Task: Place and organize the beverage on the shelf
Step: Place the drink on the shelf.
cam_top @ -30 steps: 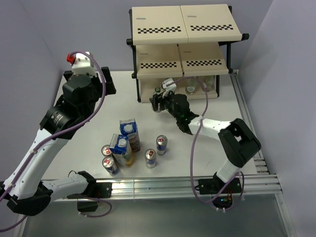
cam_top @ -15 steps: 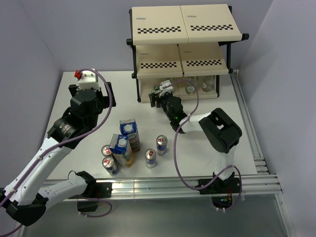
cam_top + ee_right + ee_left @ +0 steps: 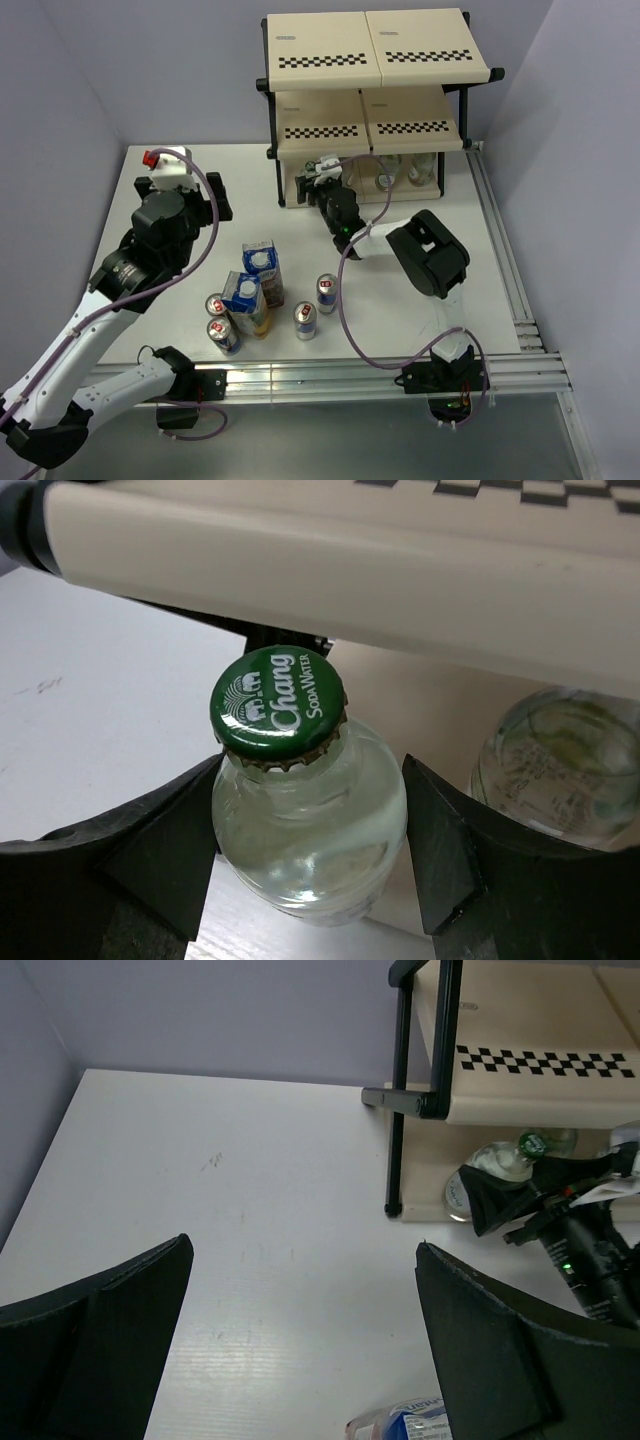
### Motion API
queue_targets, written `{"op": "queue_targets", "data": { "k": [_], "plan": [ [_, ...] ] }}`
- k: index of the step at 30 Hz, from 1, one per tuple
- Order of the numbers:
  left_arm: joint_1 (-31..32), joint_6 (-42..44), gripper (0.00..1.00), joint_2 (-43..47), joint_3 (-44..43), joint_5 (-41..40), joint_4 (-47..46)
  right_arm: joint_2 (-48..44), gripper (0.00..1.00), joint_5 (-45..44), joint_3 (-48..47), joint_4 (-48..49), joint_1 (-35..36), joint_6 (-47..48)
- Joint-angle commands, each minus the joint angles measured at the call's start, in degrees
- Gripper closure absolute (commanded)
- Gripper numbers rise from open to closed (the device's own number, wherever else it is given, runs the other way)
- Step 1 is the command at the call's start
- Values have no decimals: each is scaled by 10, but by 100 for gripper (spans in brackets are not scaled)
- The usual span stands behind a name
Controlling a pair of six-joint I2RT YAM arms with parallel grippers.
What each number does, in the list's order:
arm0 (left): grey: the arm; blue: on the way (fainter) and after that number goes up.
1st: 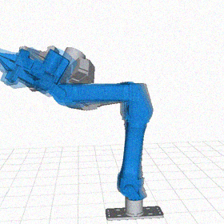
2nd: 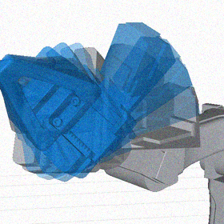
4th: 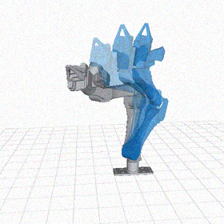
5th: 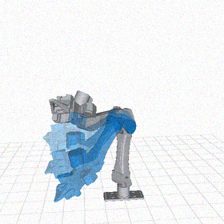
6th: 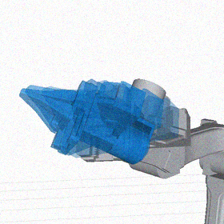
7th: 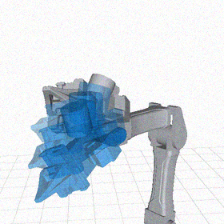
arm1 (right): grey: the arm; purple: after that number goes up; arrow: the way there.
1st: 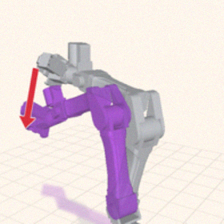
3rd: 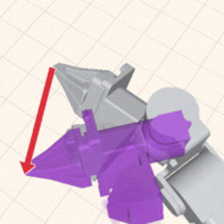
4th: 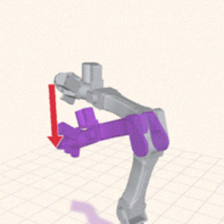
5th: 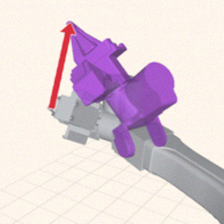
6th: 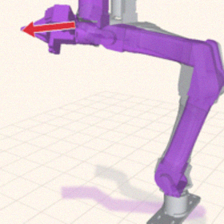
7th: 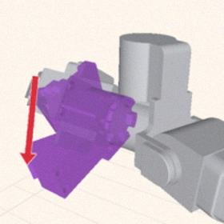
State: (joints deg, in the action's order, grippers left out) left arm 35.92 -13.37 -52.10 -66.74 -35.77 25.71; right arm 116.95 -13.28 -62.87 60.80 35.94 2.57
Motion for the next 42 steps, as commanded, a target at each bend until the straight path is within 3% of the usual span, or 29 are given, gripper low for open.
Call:
{"op": "queue_targets", "data": {
  "k": [1,21,30,33,34,36,38,42],
  "plan": [
    [-4,-2,1,16,7,24,-40,-3,100,-20,-60,133,-4,-5],
    [-12,-23,0,18,51,90,-59,90,100,-75,-142,170,-9,-25],
    [-12,-21,0,28,54,101,-61,96,100,-82,-148,139,-9,-20],
    [-13,-21,0,26,52,105,-58,98,96,-69,-153,119,-9,-23],
    [-13,-21,1,28,52,105,-59,97,87,-64,-153,116,-9,-23],
    [-13,-19,1,30,54,105,-60,96,82,-54,-153,108,-9,-25],
    [-12,-18,1,31,56,106,-62,94,70,-43,-158,96,-9,-40],
    [-13,-18,0,31,55,107,-61,95,62,-28,-175,56,-9,-46]
  ]
}}
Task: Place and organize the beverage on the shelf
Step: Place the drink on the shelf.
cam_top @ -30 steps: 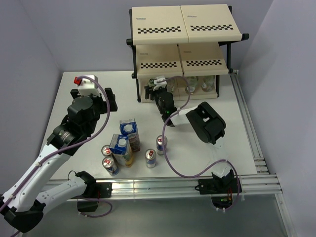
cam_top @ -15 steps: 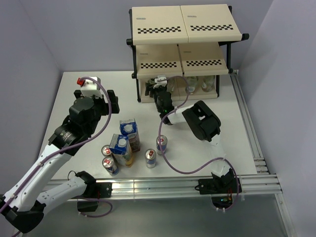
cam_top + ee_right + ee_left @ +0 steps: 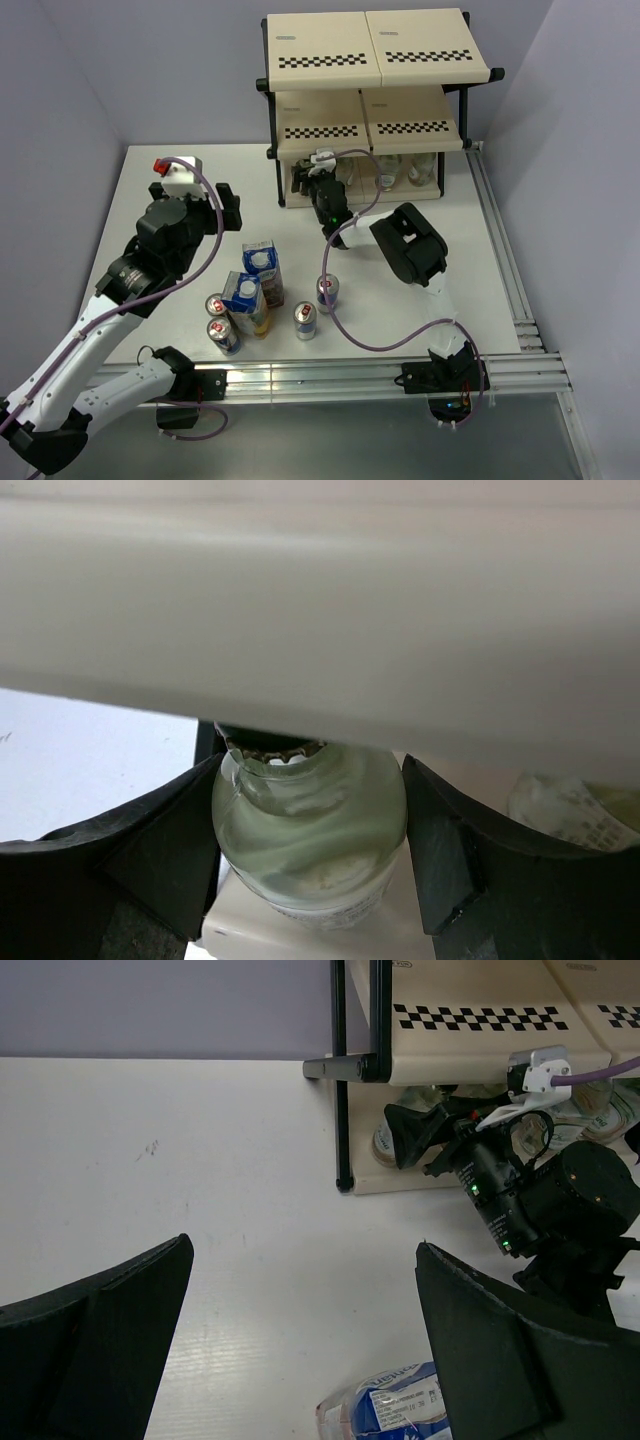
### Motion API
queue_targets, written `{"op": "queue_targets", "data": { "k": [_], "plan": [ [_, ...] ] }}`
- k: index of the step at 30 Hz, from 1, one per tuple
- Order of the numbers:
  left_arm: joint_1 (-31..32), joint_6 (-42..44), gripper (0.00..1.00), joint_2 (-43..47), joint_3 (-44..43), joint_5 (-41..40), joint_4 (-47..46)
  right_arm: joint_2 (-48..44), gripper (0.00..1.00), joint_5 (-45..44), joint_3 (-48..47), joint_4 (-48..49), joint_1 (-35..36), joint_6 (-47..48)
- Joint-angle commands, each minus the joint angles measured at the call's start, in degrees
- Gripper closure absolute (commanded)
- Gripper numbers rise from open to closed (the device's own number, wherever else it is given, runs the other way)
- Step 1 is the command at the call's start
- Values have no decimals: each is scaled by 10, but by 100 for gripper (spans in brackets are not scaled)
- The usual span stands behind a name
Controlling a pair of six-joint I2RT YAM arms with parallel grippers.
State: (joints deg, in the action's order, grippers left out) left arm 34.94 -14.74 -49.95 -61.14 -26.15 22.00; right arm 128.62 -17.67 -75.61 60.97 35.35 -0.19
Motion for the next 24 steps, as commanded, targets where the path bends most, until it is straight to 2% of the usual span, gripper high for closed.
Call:
{"op": "queue_targets", "data": {
  "k": [1,3,6,10,17,24],
  "plan": [
    [-3,-4,1,8,0,10,-24,-21,61,18,-50,51,-3,-18],
    [-4,-2,1,8,1,10,-24,-21,58,29,-50,44,-3,-16],
    [-3,-2,0,8,2,14,-26,-21,43,29,-55,27,-3,-17],
    [-3,0,0,9,4,15,-27,-25,34,30,-46,28,-3,-11],
    [-3,2,1,6,6,22,-28,-39,24,60,-45,-8,-3,-4],
    [-4,7,0,9,8,34,-28,-43,17,62,-38,-1,-2,14]
  ]
}}
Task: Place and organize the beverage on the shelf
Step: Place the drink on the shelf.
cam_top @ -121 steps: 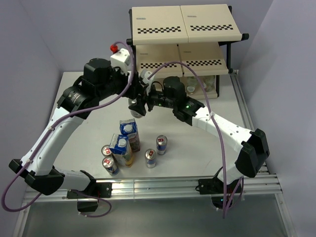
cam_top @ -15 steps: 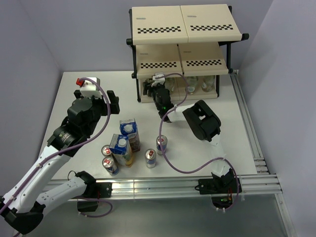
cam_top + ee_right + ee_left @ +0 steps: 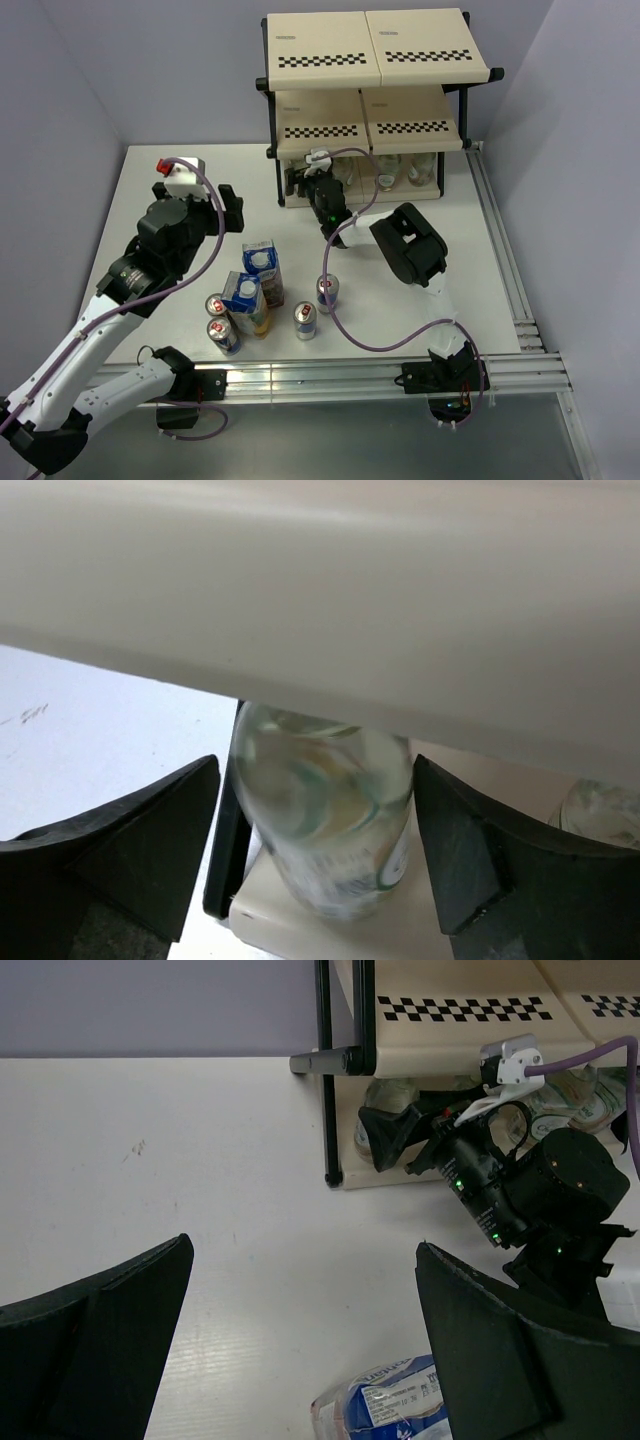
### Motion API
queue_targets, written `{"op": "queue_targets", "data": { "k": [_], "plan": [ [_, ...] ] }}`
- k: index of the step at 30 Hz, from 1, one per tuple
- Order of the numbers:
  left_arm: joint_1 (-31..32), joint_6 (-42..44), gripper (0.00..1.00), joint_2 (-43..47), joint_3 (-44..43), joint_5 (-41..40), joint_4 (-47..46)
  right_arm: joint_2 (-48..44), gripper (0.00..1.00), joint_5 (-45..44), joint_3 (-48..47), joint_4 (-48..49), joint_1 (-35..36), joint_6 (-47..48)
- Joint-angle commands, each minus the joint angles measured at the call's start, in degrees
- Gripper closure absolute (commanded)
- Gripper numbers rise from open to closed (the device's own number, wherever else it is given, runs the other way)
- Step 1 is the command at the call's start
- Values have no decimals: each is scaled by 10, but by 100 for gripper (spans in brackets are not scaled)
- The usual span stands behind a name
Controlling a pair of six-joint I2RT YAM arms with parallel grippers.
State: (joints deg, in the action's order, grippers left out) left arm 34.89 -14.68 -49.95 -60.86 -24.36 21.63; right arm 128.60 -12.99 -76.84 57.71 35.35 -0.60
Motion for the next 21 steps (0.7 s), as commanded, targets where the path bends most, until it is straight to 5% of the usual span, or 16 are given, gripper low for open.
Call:
{"op": "queue_targets", "data": {
  "k": [1,15,18,21],
  "plan": [
    [-4,6,0,9,5,19,-25,-43,15,15,-25,31,-2,19],
    [-4,8,0,18,6,22,-26,-55,17,18,3,51,-1,10],
    [-4,7,0,17,6,24,-25,-63,14,3,14,55,1,7],
    [-4,5,0,15,4,22,-22,-77,0,-2,36,71,4,9]
  ]
}}
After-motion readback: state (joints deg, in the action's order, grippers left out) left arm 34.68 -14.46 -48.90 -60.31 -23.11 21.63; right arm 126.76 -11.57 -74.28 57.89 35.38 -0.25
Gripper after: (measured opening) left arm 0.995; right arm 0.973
